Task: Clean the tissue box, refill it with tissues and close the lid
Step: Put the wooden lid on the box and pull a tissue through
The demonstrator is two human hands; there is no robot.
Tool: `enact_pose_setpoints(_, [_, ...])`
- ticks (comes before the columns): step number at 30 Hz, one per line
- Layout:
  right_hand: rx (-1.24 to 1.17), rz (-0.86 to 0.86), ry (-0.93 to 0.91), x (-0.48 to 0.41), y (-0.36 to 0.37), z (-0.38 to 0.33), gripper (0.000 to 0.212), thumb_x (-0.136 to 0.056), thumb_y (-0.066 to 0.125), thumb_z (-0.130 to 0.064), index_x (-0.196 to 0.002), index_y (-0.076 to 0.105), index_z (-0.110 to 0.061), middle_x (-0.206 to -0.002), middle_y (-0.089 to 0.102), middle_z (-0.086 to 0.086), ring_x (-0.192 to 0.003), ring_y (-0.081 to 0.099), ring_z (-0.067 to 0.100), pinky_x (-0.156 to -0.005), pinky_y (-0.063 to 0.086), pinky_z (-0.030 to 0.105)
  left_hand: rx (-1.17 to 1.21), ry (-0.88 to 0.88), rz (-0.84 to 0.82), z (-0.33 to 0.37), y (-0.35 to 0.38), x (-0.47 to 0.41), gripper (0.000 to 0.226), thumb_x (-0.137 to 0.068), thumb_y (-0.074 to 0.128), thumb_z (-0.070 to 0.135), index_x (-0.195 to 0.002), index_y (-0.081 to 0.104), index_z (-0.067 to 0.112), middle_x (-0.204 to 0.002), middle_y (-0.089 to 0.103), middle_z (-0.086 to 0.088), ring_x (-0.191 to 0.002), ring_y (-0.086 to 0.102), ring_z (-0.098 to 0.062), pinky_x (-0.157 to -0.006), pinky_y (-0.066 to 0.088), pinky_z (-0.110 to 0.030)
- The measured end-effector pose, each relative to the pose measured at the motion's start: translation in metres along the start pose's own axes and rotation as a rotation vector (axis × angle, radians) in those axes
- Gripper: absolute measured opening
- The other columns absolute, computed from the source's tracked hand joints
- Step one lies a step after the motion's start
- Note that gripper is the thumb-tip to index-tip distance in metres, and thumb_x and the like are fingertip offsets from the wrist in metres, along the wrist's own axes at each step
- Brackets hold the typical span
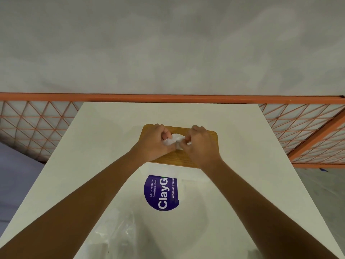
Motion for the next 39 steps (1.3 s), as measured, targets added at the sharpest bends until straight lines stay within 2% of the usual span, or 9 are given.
enact_pose_setpoints(4, [-0.112,-0.076,0.083,-0.008,-0.008,0.010,0.018,-0.085,0.058,-0.025,-0.088,0.062,-0.008,-0.094,0.062,0.005,-0.078,0.050,0.014,-0.066,0.038,0.022,-0.327,-0.012,0.133,0.007,0.003,0.007,0.051,-0.078,0.064,0.053,-0.109,0.048,0.016,-0.106,0.046,0.003,-0.100,0.044,-0.013,-0.088,0.043,-0.024])
enact_pose_setpoints(7, [-0.030,-0.038,0.070,-0.001,-0.008,0.006,0.022,-0.088,0.053,-0.029,-0.091,0.061,-0.009,-0.092,0.063,0.005,-0.074,0.049,0.014,-0.054,0.032,0.019,-0.473,-0.026,0.141,0.011,0.009,0.005,0.043,-0.090,0.057,0.033,-0.125,0.046,0.012,-0.126,0.049,-0.005,-0.116,0.048,-0.020,-0.101,0.043,-0.030])
enact_pose_setpoints(12, [0.115,-0.041,0.046,0.017,0.006,0.001,0.036,-0.092,0.047,-0.038,-0.100,0.061,-0.006,-0.096,0.065,0.008,-0.073,0.043,0.016,-0.062,0.031,0.027,-0.565,0.018,0.080,0.019,0.007,0.000,0.034,-0.093,0.053,0.013,-0.126,0.049,0.010,-0.125,0.054,-0.008,-0.113,0.052,-0.022,-0.097,0.045,-0.030])
enact_pose_setpoints(17, [0.117,-0.114,0.085,0.012,0.006,0.002,0.027,-0.094,0.042,-0.026,-0.104,0.058,-0.007,-0.101,0.063,0.007,-0.075,0.044,0.016,-0.063,0.034,0.026,-0.535,0.096,0.048,0.020,-0.005,-0.001,0.029,-0.093,0.051,0.016,-0.122,0.050,0.015,-0.122,0.054,-0.006,-0.107,0.053,-0.020,-0.093,0.043,-0.026])
enact_pose_setpoints(23, [-0.051,-0.268,0.134,-0.006,-0.010,0.014,0.021,-0.084,0.058,-0.027,-0.089,0.064,-0.008,-0.093,0.065,0.008,-0.085,0.058,0.023,-0.073,0.045,0.031,-0.549,-0.132,0.069,-0.001,-0.006,0.009,0.050,-0.086,0.054,0.047,-0.121,0.045,0.013,-0.127,0.046,-0.005,-0.117,0.043,-0.024,-0.095,0.042,-0.035])
enact_pose_setpoints(28, [-0.117,-0.380,0.126,-0.015,-0.017,0.017,0.017,-0.079,0.065,-0.023,-0.070,0.053,-0.016,-0.079,0.058,0.004,-0.075,0.054,0.019,-0.069,0.044,0.029,-0.645,-0.054,0.030,0.008,-0.006,0.002,0.031,-0.094,0.048,0.027,-0.121,0.052,0.012,-0.122,0.053,-0.007,-0.111,0.050,-0.023,-0.093,0.045,-0.031])
enact_pose_setpoints(31, [0.088,-0.259,0.095,-0.011,-0.021,0.011,0.015,-0.087,0.054,-0.029,-0.086,0.053,-0.014,-0.087,0.060,0.007,-0.079,0.057,0.021,-0.070,0.045,0.030,-0.645,0.007,-0.047,0.016,-0.008,-0.006,0.026,-0.096,0.047,0.019,-0.120,0.056,0.013,-0.115,0.061,-0.009,-0.101,0.059,-0.023,-0.087,0.046,-0.028])
enact_pose_setpoints(34, [0.204,-0.153,0.144,0.001,-0.016,0.009,0.035,-0.093,0.042,-0.039,-0.110,0.055,-0.011,-0.102,0.063,0.007,-0.090,0.059,0.021,-0.070,0.043,0.028,-0.680,0.039,-0.084,0.014,-0.013,-0.014,0.029,-0.099,0.038,0.022,-0.123,0.053,0.012,-0.113,0.063,-0.010,-0.098,0.061,-0.023,-0.079,0.043,-0.024])
enact_pose_setpoints(39, [0.147,-0.193,0.253,0.011,-0.004,0.019,0.032,-0.096,0.043,-0.033,-0.114,0.056,-0.010,-0.109,0.062,0.005,-0.095,0.062,0.020,-0.069,0.040,0.024,-0.648,0.032,-0.022,0.010,-0.014,-0.014,0.032,-0.100,0.032,0.029,-0.119,0.050,0.011,-0.111,0.063,-0.007,-0.096,0.058,-0.021,-0.078,0.041,-0.026])
Point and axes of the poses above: each hand's wrist, its own x-axis away from the middle knuckle, its own y-axis out of the palm, z = x × y, the point moved 6 cm from there along -x, towards the middle knuckle
